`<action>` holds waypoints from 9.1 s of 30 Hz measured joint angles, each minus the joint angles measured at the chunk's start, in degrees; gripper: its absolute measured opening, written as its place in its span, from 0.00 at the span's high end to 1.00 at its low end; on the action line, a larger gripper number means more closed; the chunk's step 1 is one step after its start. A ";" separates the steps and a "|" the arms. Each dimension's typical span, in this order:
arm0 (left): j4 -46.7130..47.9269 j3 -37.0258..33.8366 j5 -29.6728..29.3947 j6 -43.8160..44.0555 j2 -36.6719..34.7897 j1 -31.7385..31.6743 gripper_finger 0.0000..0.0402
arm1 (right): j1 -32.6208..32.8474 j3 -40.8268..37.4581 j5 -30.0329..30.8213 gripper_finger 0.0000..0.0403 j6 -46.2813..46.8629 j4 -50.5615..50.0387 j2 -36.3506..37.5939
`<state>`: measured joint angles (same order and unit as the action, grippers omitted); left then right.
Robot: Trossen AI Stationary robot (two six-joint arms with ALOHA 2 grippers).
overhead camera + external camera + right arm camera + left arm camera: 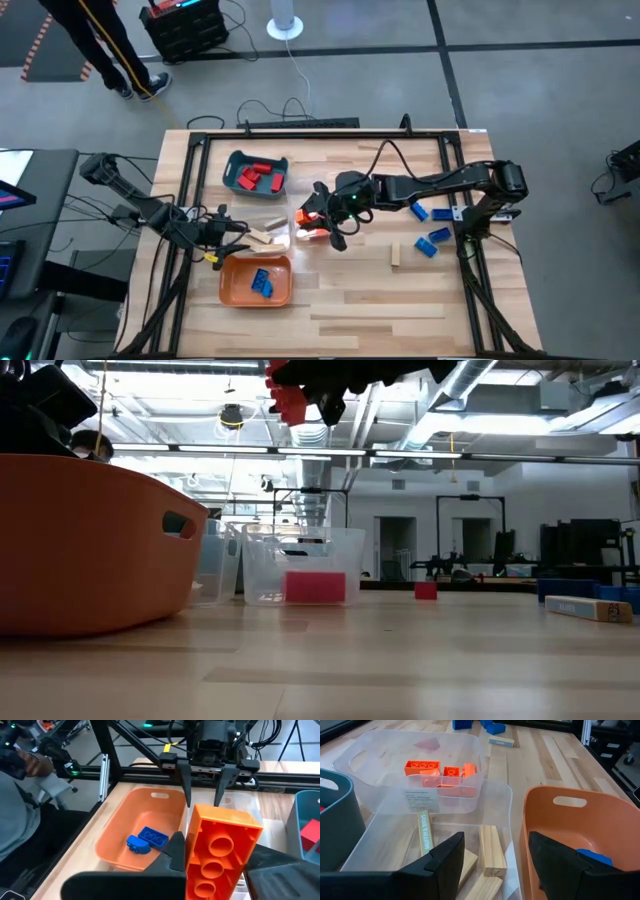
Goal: Sort blocks
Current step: Put the orange game piece into the right transparent bin, then put the blue game piece into the orange bin
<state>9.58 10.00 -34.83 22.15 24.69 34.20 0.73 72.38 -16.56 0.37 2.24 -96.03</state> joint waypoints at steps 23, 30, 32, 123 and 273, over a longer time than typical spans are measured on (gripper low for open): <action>-0.13 0.00 -0.16 -0.95 0.02 0.00 0.46 | -2.73 0.00 15.31 1.00 7.59 -1.35 0.02; -7.51 0.00 -6.40 -13.04 0.02 0.26 0.46 | -1.41 -0.67 14.46 1.00 -3.71 -4.61 0.02; -10.84 0.00 -8.32 -19.14 0.00 0.14 0.46 | -0.74 -0.91 12.85 1.00 -7.91 -3.70 0.02; -48.09 2.25 -8.37 -79.10 15.41 -16.90 0.46 | -0.98 38.86 10.71 0.66 37.02 -10.04 -23.26; -22.53 4.96 7.28 -37.33 9.00 -8.31 0.46 | -19.86 -11.70 16.24 0.44 31.70 -75.80 -5.17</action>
<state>-12.95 14.96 -27.55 -15.18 33.69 25.89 -19.13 60.68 -0.32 32.06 -73.56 -101.19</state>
